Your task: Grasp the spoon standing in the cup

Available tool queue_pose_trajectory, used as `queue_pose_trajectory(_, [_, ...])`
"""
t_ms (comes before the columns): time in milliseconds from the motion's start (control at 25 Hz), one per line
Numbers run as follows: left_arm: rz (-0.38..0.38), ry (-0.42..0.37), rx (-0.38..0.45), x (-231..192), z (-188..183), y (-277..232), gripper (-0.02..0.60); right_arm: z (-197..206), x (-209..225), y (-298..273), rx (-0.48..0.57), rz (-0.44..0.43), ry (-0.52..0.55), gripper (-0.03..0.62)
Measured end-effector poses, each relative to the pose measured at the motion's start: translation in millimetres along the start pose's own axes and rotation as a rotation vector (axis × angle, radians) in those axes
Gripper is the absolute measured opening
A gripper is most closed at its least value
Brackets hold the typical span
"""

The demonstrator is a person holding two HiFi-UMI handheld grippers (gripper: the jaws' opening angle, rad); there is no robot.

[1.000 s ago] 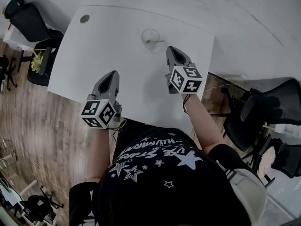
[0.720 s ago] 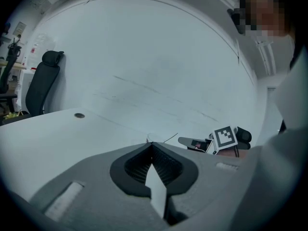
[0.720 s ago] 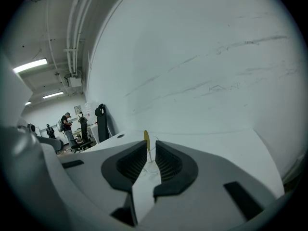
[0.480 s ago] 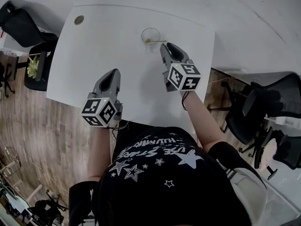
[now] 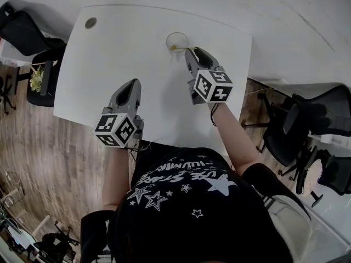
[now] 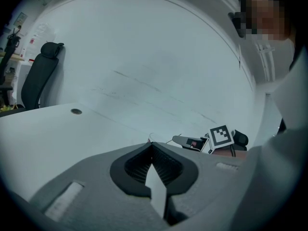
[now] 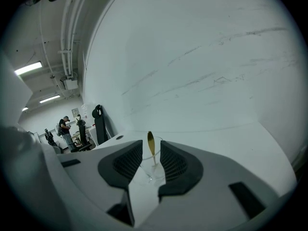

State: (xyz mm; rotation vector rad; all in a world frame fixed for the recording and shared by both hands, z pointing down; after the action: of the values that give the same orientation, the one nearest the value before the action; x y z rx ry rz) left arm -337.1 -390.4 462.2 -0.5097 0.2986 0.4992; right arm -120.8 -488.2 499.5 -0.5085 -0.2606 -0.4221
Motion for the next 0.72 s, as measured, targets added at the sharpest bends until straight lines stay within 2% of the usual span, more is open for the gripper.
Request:
queue_pose_trajectory(480, [-0.005,0.01,0.015,-3.2,0.3,6.4,0.008,-3.0,-2.2,-10.5,-0.007,0.007,-0.002,0.052])
queue_pose_trajectory(720, [-0.02,0.012,0.018,-4.5,1.0,11.7,0.008,-6.2,-2.7,-9.9,0.004,0.017,0.003,0.04])
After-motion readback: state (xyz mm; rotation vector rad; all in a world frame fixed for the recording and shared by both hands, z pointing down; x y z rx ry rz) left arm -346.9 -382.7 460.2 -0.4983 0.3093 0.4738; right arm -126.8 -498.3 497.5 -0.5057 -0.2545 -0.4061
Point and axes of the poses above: the fingertips, and each gripper's own axes: y backward along the fingers, x to its right, z out of its underside, the point moved 4 cm from there along y, backward along the fingers, and after that the axes turned 6 degrees about -x, right-handed, at the moved point
